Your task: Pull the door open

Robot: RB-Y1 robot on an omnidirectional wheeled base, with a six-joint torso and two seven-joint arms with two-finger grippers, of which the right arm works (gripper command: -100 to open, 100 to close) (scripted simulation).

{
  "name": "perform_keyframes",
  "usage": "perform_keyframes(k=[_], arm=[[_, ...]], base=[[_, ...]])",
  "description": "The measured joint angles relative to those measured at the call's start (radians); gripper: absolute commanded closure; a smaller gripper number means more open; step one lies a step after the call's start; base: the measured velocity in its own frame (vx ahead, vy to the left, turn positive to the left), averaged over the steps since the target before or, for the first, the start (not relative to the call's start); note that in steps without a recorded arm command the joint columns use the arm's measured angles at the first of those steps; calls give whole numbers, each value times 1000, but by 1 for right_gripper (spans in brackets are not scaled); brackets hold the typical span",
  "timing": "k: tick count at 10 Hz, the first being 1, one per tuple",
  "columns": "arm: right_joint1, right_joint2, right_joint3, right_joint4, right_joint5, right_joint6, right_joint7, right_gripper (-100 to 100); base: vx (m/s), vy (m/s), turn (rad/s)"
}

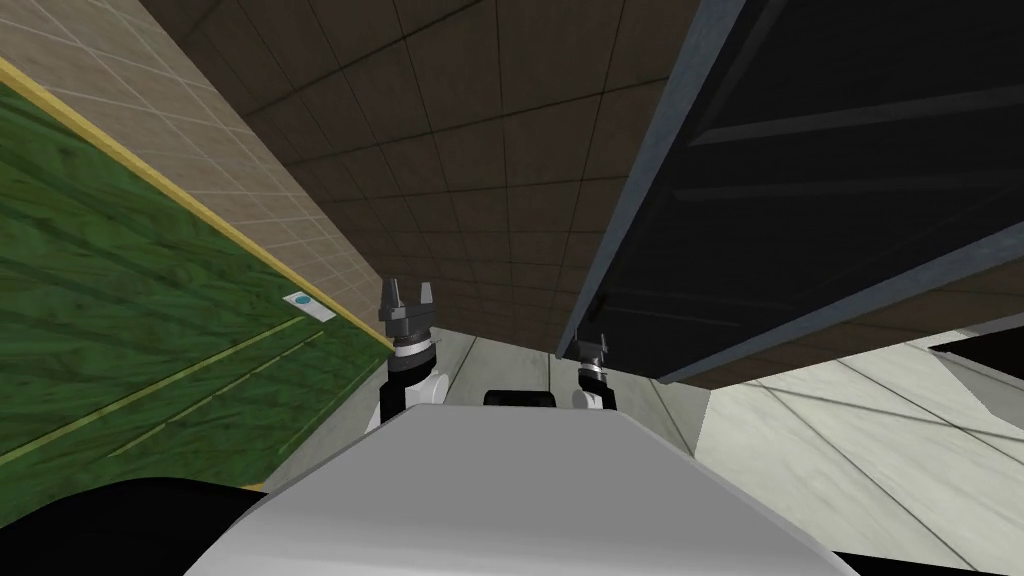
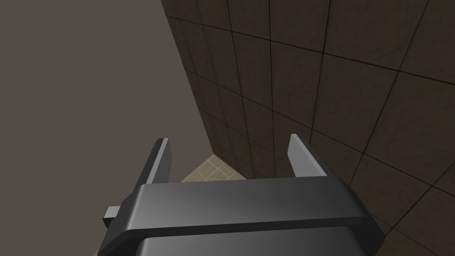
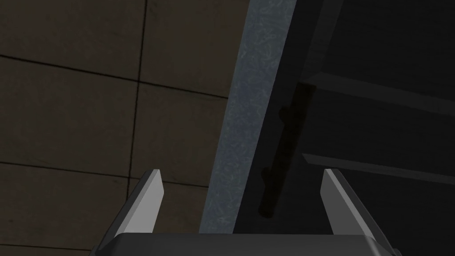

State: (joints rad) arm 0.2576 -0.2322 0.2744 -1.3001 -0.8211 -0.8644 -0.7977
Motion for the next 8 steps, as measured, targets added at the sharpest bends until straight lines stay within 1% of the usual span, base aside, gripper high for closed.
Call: perform_keyframes(k=[2, 3, 5, 7, 8], arm=[[-12, -5, 7, 35, -24, -9, -32, -100], [-23, -7, 11, 62, -35, -16, -50, -100], [-23, -15, 20, 87, -67, -23, -85, -100], [-35, -24, 25, 120, -98, -28, -119, -100], [-40, -25, 29, 137, -111, -31, -135, -100]], base=[[-4, -123, 144], [-14, -127, 197], [13, -143, 143], [6, -147, 188], [-7, -112, 88]])
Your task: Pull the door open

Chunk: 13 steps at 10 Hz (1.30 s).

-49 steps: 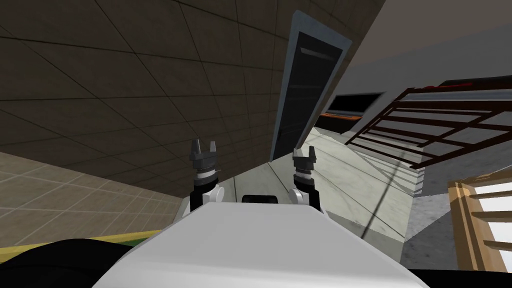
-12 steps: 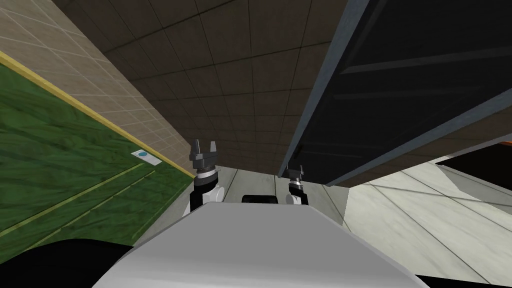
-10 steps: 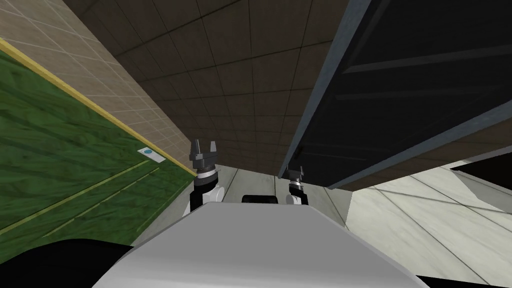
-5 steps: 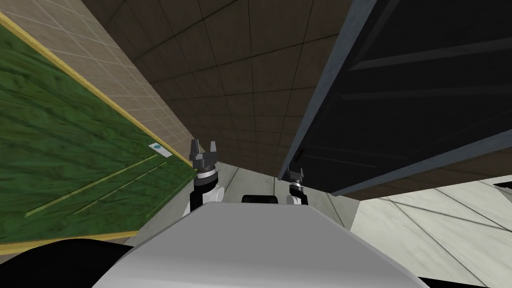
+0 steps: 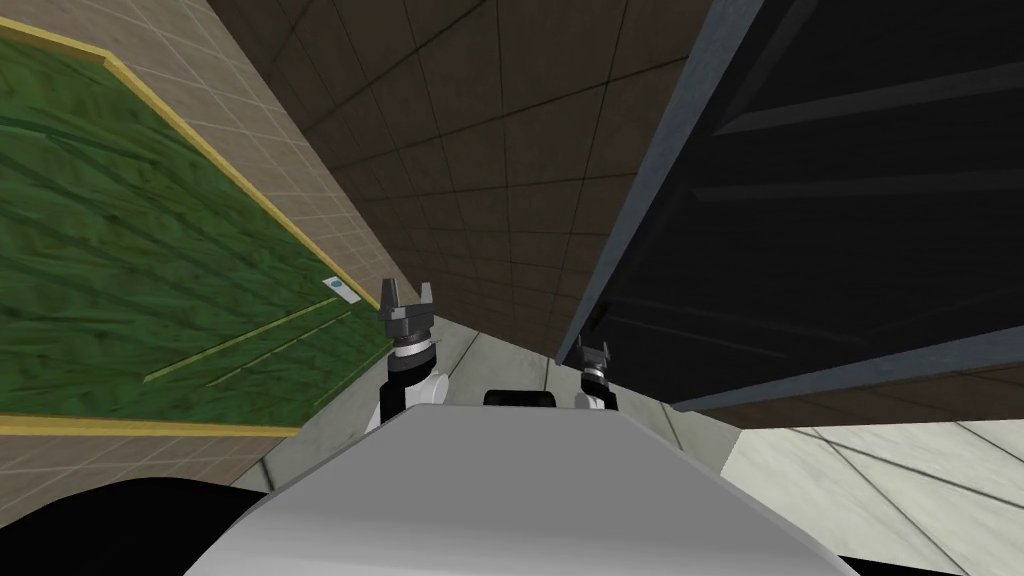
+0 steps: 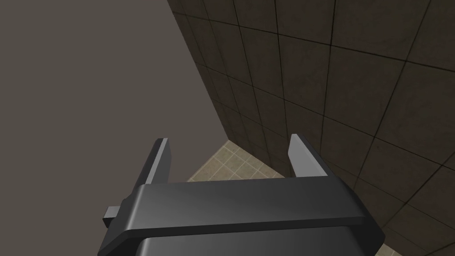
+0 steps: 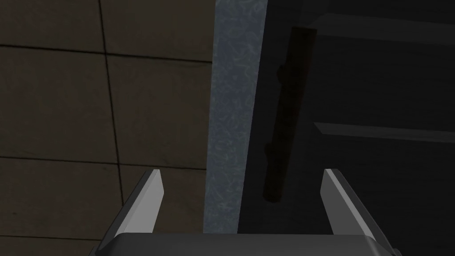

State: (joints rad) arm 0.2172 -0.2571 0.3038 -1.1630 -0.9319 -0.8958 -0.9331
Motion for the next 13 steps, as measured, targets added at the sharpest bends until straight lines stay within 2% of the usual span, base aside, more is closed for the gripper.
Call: perform_keyframes(k=[7, 8, 9, 10, 13], arm=[[-28, -20, 27, 114, -83, -33, -113, -100], [-37, -23, 31, 136, -95, -38, -131, -100], [-38, -23, 31, 139, -96, -39, -136, -100], [-33, -33, 28, 140, -97, -39, -144, -100], [-38, -68, 26, 188, -96, -52, -208, -100]], base=[[-7, -133, 142], [1, -66, 30], [85, -22, 43], [165, -7, 50], [159, 5, 40]])
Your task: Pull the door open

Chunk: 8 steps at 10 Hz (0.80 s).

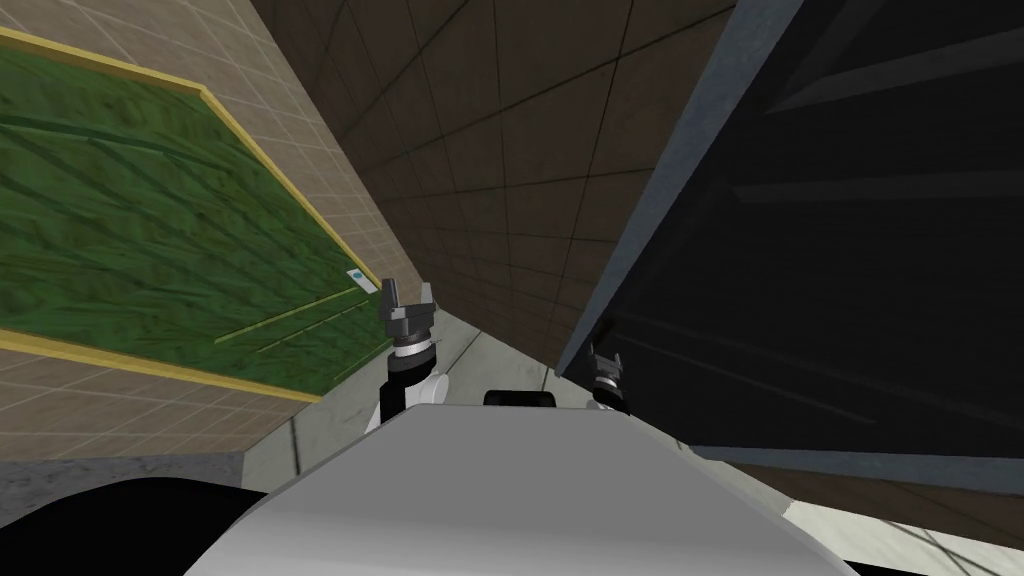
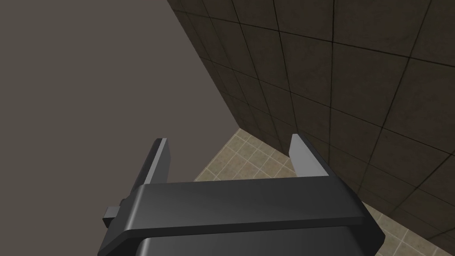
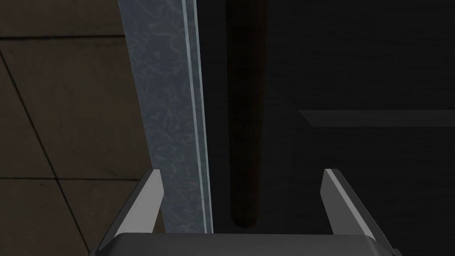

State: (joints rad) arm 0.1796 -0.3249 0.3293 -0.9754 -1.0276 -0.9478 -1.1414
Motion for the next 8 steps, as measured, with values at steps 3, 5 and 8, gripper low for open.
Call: perform_keyframes(k=[3, 5, 8], arm=[[15, -43, -10, 10, -5, -1, -52, -100], [11, -68, -12, 42, -4, -7, -96, -100], [22, -93, -15, 62, -4, -16, -140, 100]], base=[[121, -6, 42], [122, -2, 40], [72, 10, 12]])
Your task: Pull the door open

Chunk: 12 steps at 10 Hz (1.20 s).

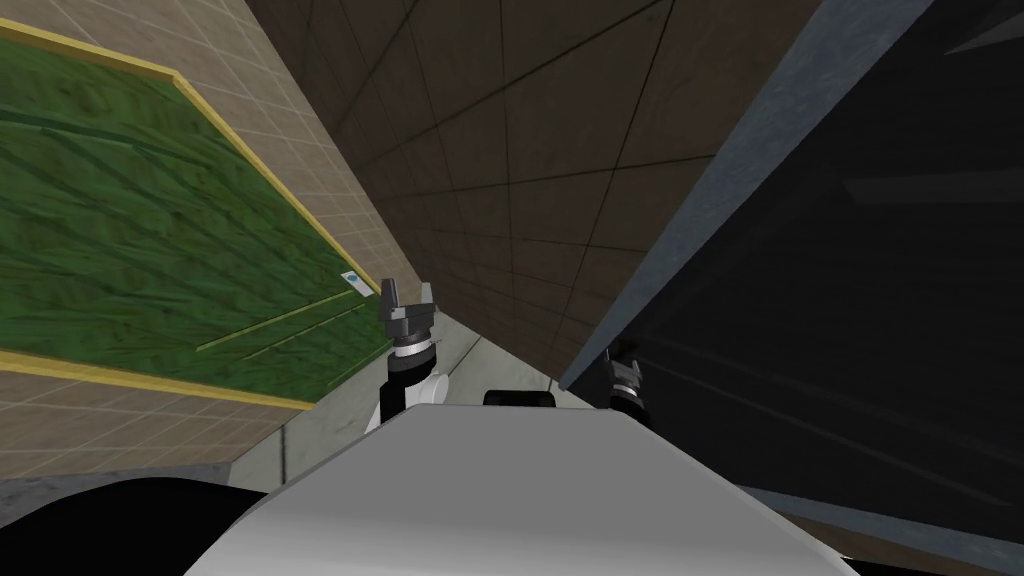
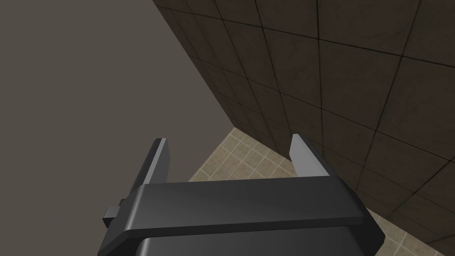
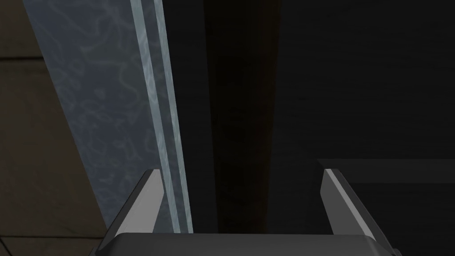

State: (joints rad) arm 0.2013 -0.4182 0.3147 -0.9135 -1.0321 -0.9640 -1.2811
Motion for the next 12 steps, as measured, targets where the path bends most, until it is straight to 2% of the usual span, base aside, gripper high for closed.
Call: perform_keyframes(k=[5, 7, 12], arm=[[-5, 0, -1, -1, 0, 2, 4, 100], [0, -8, 4, -14, 3, 2, 2, 100], [15, -31, 67, -46, 38, 4, -26, 100]], base=[[-11, -5, 2], [-160, -2, 57], [-209, -14, 57]])
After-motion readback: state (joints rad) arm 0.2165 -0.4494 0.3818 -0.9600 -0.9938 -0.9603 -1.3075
